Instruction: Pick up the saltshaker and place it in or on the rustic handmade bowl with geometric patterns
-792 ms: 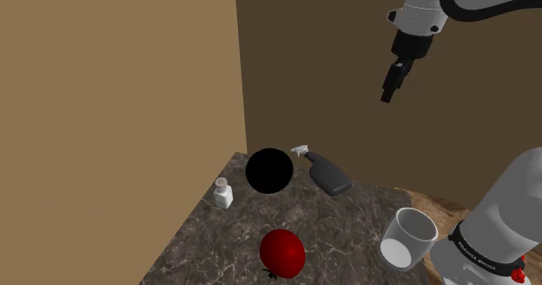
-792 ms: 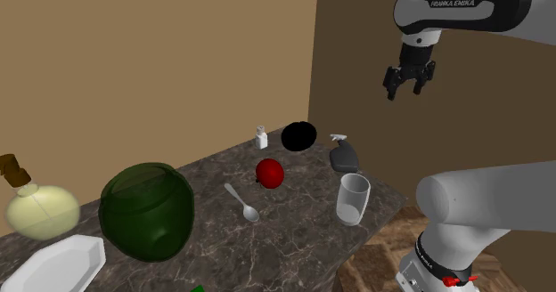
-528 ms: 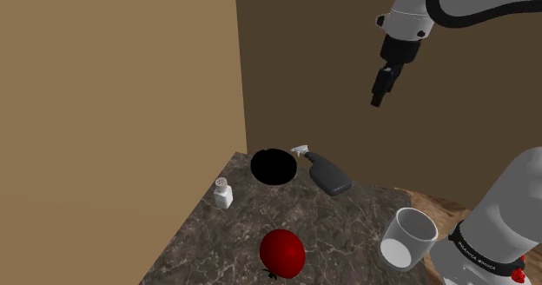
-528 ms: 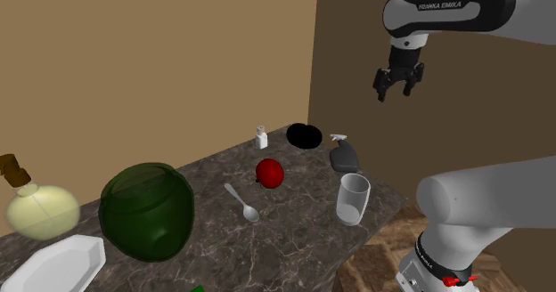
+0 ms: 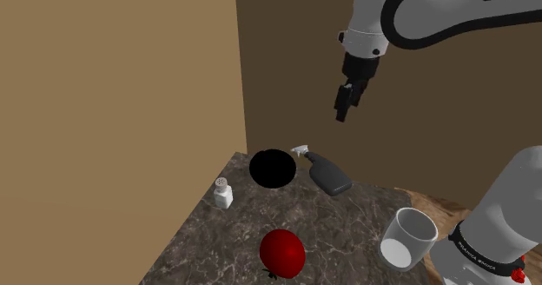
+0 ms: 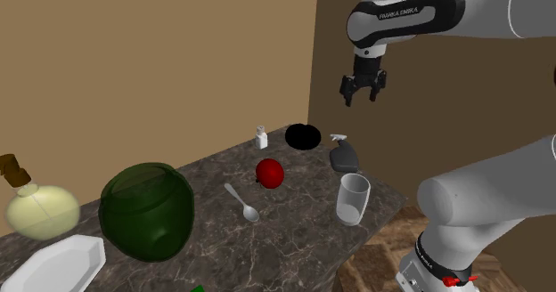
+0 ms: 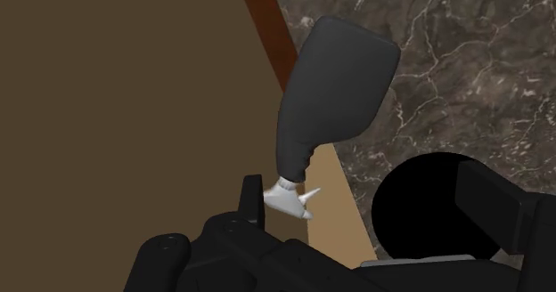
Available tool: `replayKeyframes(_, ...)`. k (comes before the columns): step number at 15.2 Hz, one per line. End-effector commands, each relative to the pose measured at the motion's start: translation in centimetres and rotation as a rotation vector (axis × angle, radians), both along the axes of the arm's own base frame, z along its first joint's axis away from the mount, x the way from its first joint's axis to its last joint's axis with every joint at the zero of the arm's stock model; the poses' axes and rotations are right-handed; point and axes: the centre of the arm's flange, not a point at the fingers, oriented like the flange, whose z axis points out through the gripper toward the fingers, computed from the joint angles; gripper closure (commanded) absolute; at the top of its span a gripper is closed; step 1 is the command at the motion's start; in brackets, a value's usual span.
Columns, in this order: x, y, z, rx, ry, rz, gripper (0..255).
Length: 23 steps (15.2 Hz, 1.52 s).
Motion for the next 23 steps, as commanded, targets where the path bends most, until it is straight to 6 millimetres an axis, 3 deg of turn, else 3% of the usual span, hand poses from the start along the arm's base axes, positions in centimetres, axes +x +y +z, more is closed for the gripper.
replayKeyframes(1, 1.2, 2.3, -1.2, 0.005, 0.005, 0.005, 0)
replayKeyframes(23, 12.3, 27.0, -10.5, 0.052, 0.054, 0.064, 0)
